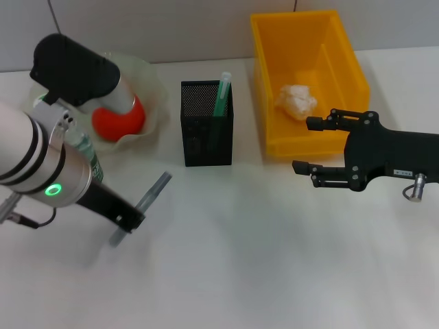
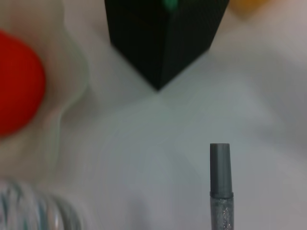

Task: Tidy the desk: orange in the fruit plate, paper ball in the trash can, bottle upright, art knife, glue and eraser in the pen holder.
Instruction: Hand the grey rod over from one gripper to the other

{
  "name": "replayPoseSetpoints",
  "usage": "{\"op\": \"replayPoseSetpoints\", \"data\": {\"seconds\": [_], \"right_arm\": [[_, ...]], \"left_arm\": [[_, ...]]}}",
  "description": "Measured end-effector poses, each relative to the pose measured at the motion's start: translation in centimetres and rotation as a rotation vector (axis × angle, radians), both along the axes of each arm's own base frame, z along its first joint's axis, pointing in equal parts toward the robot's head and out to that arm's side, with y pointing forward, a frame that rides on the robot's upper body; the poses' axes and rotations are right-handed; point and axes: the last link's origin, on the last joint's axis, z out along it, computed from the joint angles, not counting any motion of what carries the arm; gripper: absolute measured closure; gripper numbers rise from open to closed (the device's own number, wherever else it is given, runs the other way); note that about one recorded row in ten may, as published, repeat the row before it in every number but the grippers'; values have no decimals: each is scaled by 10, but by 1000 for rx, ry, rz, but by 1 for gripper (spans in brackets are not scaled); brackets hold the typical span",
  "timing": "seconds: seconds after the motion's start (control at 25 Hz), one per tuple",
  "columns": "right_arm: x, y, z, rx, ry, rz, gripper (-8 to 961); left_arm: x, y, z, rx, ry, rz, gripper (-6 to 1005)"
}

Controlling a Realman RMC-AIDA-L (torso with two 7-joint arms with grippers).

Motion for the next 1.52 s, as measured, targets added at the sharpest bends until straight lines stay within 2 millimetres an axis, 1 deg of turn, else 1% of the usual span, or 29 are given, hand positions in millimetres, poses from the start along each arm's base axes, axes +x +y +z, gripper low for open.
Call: {"op": "replayPoseSetpoints", "data": {"seconds": [0.12,0.32,0.36,0.48,0.68,0.84,1.08,1.32,1.52], "right_arm": [[2,-1,0,2,0,-6,196],[5,-2,0,7,0,-20,196],[5,-2,0,7,2,-23,196],[8,-2,0,10,8,-34,196],[9,-3,-1,8,11,-40,196],[10,-3,-3,5,12,-39,196],[11,-3,-4,1,15,-42,197],[11,-3,-4,5,19,-46,197],[12,-3,-4,4,21,-48,197]], "left_arm": [[11,3,1,22,-63,-36,850],[18,2,2,26,-89,-56,853],[25,1,2,23,-116,-70,854],[30,-1,4,28,-134,-91,854],[45,-5,15,77,-190,-155,854],[55,-3,23,113,-257,-197,854],[62,2,24,139,-304,-241,853],[73,9,25,181,-396,-312,853],[72,19,26,240,-432,-360,853]]}}
